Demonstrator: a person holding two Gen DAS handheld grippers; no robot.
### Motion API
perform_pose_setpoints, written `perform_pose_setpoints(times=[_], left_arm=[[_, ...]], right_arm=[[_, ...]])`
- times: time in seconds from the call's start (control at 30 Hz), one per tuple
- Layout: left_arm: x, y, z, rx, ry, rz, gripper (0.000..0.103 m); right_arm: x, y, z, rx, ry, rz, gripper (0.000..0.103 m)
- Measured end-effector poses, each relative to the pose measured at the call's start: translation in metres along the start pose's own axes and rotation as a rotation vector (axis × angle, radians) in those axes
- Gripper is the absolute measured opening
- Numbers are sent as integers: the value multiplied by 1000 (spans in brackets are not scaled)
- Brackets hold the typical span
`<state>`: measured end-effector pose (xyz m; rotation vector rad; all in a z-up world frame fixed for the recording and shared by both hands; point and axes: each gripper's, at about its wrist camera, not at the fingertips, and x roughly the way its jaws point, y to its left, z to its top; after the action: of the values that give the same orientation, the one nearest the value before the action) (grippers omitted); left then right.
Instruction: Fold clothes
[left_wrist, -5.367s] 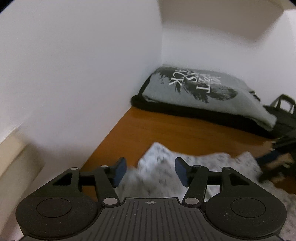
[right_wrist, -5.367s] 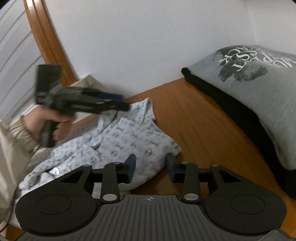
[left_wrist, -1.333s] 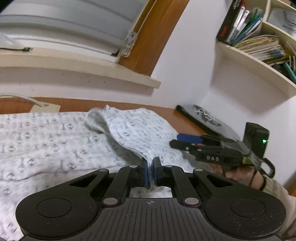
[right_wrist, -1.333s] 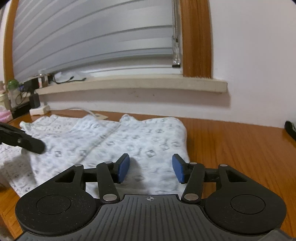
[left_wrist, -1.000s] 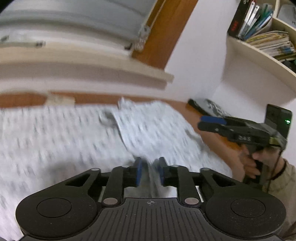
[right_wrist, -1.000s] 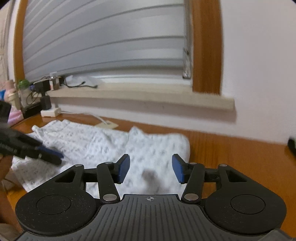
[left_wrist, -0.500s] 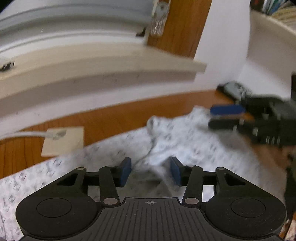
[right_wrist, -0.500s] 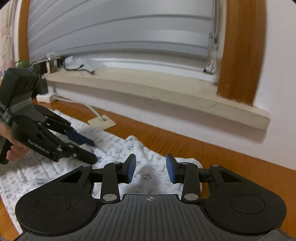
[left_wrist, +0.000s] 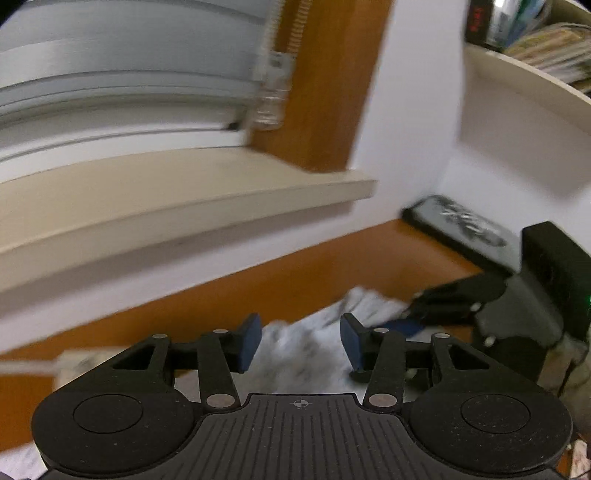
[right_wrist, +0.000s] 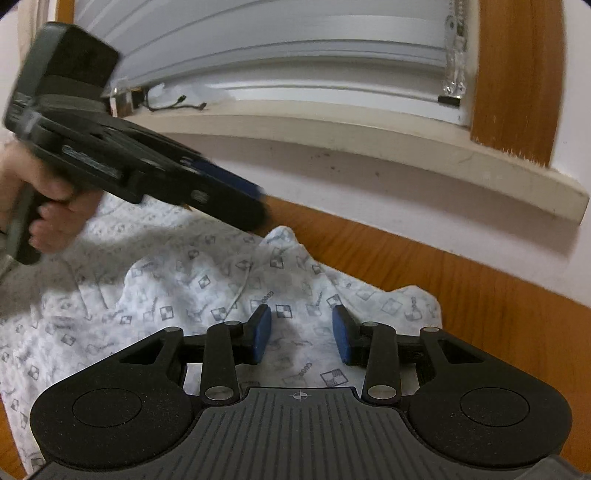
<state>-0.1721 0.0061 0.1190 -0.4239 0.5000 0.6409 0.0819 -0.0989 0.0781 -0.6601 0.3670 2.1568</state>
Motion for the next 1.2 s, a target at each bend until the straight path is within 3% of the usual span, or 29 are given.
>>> perform_pose_setpoints(times=[0.2, 0.3, 0.4, 0.5, 0.57, 0.67, 0.77, 0.8, 0.87, 1.07, 1.1, 1.17, 1.2], left_arm=[[37, -1, -7, 59, 105, 51, 39], [36, 8, -13, 38, 108, 42, 35], [35, 16, -17, 17, 105, 29, 23], [33, 18, -19, 9, 84, 21, 10], [27, 18, -21, 8, 48, 27, 7], [12, 15, -20, -2, -25, 45, 6], [8, 17, -20, -18, -28, 63, 6], [11, 18, -21, -19, -9, 67, 6], [17, 20, -23, -24, 26, 71, 8], [14, 14, -1, -3, 2, 88, 13], [18, 11, 6, 9, 4, 76, 18], [28, 3, 20, 37, 10, 44, 43], [35, 0, 26, 49, 15, 23, 45]], right_arm=[[-15, -6, 4, 25, -36, -14, 43], [-27, -13, 6, 19, -84, -84, 45], [-24, -26, 8, 57, -75, -151, 45], [-11, -40, 6, 117, -29, -110, 44], [-5, -46, 4, 143, -19, -85, 24], [-15, -56, 2, 238, -88, -65, 12], [-16, -61, 3, 272, -113, -135, 11], [-12, -62, 2, 270, -95, -151, 13], [-5, -62, 0, 265, -59, -181, 29], [-39, -44, 1, 213, -91, -174, 31], [-44, -40, 0, 206, -89, -171, 33], [-48, -32, -4, 202, -65, -148, 44], [-49, -27, -6, 199, -53, -137, 46]])
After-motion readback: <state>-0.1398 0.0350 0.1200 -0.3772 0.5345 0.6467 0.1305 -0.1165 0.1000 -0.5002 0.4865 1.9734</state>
